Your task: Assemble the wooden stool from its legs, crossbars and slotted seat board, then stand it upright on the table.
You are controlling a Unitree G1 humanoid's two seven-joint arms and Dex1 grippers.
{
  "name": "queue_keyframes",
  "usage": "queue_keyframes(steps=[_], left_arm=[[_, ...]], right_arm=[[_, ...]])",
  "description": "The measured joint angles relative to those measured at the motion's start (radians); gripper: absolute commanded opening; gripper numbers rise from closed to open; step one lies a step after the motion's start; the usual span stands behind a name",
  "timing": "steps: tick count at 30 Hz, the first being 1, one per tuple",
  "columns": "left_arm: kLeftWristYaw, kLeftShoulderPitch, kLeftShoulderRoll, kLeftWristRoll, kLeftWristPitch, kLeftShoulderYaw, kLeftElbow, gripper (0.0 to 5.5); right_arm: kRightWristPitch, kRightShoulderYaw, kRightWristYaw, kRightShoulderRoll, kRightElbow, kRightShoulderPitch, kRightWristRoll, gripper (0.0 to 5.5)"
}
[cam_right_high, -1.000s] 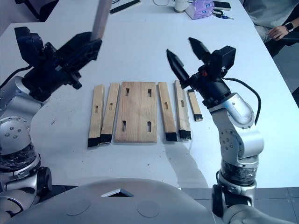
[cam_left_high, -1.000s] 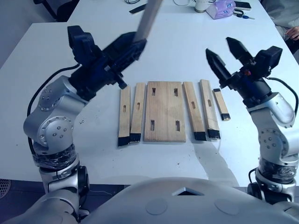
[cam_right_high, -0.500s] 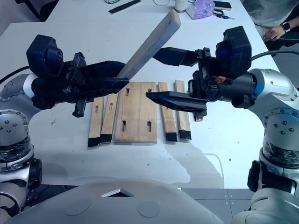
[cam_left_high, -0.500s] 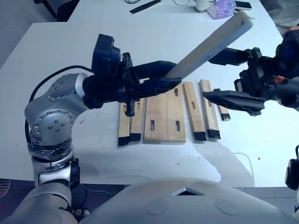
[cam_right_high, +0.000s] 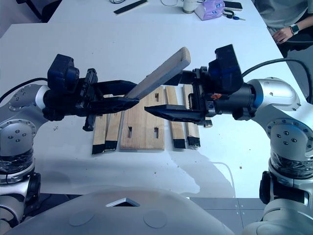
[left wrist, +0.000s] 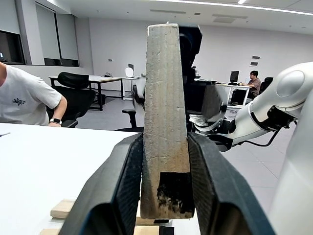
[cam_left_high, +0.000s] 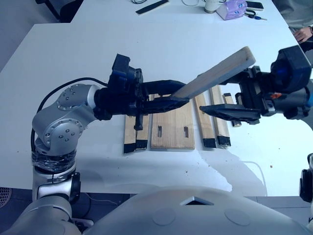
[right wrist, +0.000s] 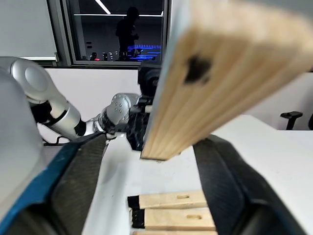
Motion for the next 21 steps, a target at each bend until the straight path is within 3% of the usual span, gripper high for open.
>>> queue_keyframes(steps=[8,21], left_arm=[[-0.036,0.005,0.002,0.018,-0.022,-0.011,0.001,1.31],[-0.054,0.02,0.004,0.073,-0.07,-0.039,0.006,1.31]], right_arm=[[-0.007,0.005,0.013,-0.013,-0.001,0.003,-0.029,1.33],[-0.008,0.009,0.019,-0.021,-0.001,0.014,-0.047,1.3]])
